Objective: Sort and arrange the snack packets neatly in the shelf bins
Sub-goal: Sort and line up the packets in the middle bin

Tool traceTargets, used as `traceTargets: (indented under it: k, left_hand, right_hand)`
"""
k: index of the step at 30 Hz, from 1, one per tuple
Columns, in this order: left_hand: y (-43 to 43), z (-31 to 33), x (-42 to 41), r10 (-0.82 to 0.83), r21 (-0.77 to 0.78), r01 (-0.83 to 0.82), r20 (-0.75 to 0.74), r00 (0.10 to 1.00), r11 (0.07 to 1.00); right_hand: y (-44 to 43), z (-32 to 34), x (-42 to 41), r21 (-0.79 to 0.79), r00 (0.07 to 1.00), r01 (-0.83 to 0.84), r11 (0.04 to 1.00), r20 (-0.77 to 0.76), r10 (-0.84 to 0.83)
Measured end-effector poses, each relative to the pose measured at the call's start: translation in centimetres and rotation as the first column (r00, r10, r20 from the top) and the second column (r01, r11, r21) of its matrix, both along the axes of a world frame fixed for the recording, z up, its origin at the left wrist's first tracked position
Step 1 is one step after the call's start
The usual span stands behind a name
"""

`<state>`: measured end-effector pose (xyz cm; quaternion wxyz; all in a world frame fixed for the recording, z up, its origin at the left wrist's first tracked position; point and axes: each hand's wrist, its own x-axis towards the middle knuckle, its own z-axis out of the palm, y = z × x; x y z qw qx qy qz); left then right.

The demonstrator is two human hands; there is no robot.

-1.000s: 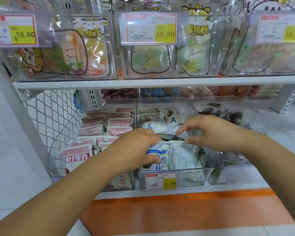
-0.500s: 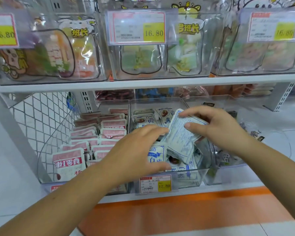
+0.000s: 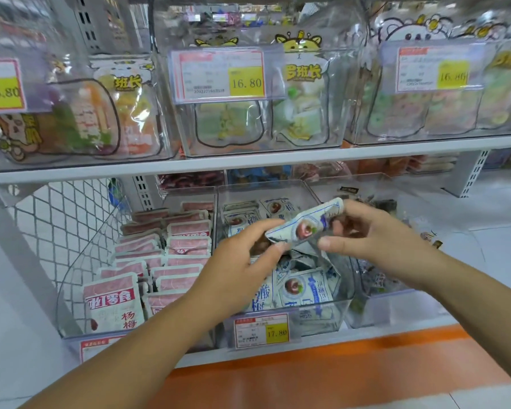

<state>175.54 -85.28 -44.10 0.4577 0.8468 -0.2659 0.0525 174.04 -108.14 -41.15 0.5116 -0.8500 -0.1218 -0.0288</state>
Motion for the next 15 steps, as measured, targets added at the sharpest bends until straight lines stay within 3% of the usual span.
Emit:
traceTargets:
  k: [4,10,15]
  left_hand:
    - [-0.5,0.3,-0.3,-0.036,-0.108,0.024,-0.113,0.993,0.994]
    - [-0.8,0.7,0.6,-0.075,-0.245,0.007,-0.271,0.960,0.969]
    - [-1.2,0.4,0.9,-0.018,-0.232,-0.040,-0.242,0.970,0.972]
  right_hand:
    - [0.4,-0.1,0.0,-0.040,0.975,0.163,0.986,0.158,-0.155]
    - [1.0,-0.7,-0.5,0.203,0.993,0.105,0.973,-0.071,-0.092]
    - [0.9,-0.6,-0.4,0.280,0.990,0.025,0.960,-0.139,0.015]
